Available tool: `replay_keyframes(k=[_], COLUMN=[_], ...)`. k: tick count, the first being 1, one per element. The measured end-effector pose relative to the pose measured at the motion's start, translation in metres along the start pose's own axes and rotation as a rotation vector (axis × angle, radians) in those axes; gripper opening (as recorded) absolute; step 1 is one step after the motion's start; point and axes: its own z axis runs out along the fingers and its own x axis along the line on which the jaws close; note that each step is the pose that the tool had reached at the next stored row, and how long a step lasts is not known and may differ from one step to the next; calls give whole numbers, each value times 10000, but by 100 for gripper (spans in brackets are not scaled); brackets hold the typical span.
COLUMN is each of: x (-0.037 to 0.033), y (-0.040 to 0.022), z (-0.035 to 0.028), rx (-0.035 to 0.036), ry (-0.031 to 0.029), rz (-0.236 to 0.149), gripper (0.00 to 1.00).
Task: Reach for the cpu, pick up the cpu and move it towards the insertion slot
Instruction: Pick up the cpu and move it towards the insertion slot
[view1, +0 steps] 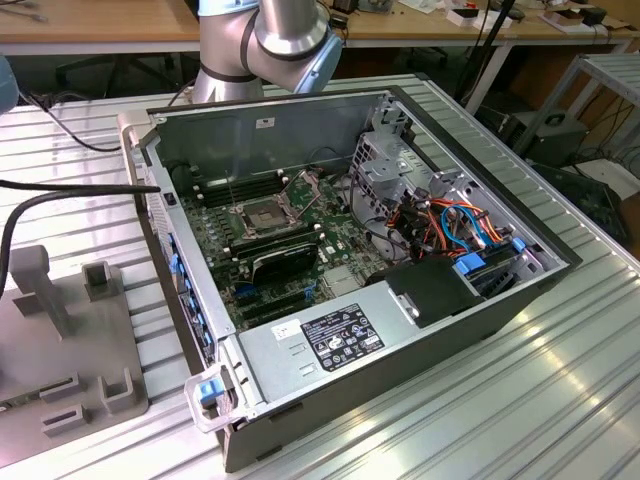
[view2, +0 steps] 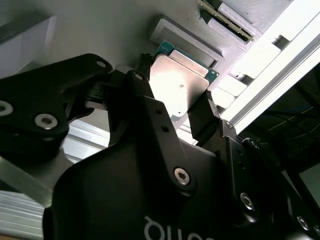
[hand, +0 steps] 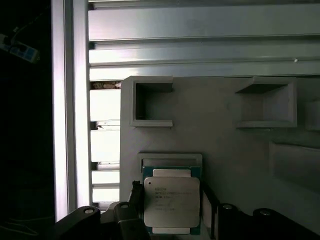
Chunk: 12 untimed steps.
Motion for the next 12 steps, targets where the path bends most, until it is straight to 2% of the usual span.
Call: replay_keyframes(k=[12], x=[4], y=[14], z=[-306], rx=[-1], ry=[1], rz=[0], gripper=[55])
